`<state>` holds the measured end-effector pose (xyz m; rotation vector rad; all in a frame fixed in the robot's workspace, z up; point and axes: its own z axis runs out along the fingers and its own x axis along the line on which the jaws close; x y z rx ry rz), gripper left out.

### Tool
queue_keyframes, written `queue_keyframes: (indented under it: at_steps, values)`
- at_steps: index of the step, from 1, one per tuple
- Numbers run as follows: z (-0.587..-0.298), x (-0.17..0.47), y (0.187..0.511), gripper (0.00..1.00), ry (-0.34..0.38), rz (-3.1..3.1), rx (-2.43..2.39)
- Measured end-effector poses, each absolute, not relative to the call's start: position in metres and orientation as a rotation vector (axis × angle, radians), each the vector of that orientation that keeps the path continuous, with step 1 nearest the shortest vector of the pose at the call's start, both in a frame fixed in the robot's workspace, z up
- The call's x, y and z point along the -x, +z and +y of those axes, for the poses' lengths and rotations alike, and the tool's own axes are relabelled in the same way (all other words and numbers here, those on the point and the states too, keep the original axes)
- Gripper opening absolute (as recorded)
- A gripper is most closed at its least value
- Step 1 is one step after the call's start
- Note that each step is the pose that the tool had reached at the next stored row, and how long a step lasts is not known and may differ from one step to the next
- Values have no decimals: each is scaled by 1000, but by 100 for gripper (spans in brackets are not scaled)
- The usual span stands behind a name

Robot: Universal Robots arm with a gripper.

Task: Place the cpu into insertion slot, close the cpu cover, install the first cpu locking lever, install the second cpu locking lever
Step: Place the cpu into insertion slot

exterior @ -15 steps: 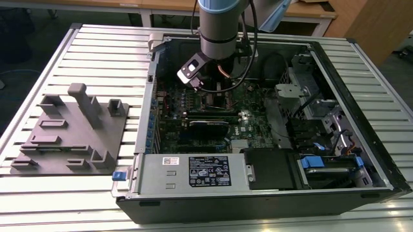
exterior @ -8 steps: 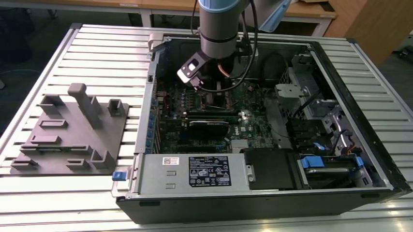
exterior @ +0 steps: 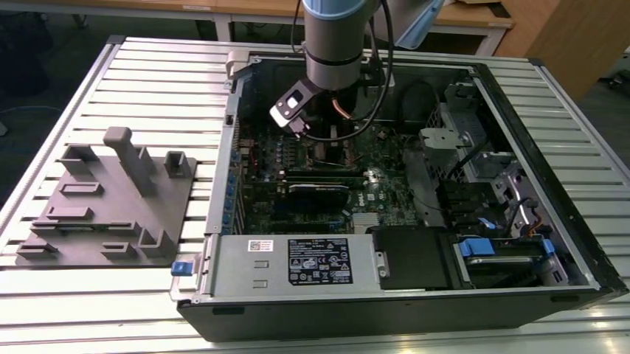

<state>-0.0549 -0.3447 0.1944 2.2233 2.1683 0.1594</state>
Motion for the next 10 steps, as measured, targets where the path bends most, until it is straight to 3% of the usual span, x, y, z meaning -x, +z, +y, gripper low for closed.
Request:
queue_keyframes:
  at_steps: [10]
  values:
    - [-345, 54, 193, 54, 158, 2168, -2222]
